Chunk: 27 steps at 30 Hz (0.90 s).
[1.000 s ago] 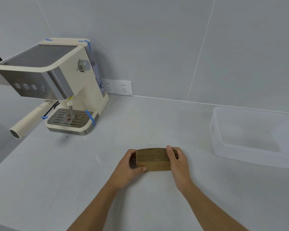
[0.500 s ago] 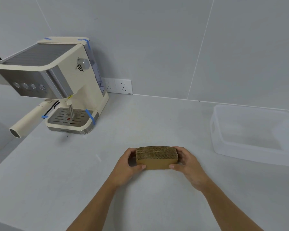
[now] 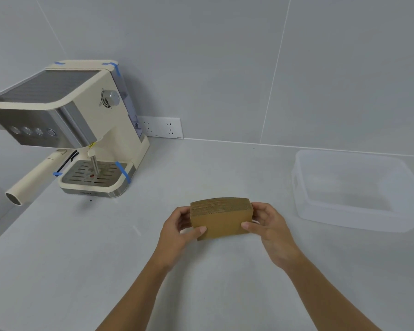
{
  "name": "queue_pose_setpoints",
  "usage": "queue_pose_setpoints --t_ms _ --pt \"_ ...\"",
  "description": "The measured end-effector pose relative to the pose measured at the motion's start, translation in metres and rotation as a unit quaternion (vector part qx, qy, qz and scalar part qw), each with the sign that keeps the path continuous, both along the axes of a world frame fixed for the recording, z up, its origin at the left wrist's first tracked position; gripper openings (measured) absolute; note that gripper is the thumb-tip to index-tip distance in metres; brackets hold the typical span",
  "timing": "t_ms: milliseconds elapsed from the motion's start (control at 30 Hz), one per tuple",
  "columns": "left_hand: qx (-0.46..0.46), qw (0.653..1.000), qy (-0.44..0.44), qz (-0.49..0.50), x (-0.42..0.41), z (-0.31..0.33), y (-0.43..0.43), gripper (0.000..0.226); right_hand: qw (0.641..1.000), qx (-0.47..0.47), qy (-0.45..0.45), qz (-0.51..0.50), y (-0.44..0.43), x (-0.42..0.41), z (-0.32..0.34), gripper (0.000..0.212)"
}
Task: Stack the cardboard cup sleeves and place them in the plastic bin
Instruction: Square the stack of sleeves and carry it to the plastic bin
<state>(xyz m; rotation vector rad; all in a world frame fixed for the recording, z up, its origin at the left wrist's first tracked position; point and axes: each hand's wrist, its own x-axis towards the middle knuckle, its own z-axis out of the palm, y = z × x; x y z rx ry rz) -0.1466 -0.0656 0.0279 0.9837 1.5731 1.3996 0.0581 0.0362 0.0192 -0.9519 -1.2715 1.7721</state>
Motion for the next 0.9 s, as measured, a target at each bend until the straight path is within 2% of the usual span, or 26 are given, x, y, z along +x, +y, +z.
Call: queue_pose_setpoints --t_ms 467,633,900 --pt "0.114 0.991 -0.039 -0.052 0.07 0.083 0.091 0.038 0.989 0.088 0.077 -0.091 0.056 0.068 0.085 0.04" --pt "0.105 0.989 -0.069 -0.073 0.114 0.102 0.134 0.04 0.984 0.088 0.085 -0.127 0.083 0.114 0.108 0.039" --pt "0.051 0.985 -0.121 -0.108 0.193 0.108 0.191 0.039 0.983 0.038 0.042 -0.173 0.125 0.194 0.118 0.036"
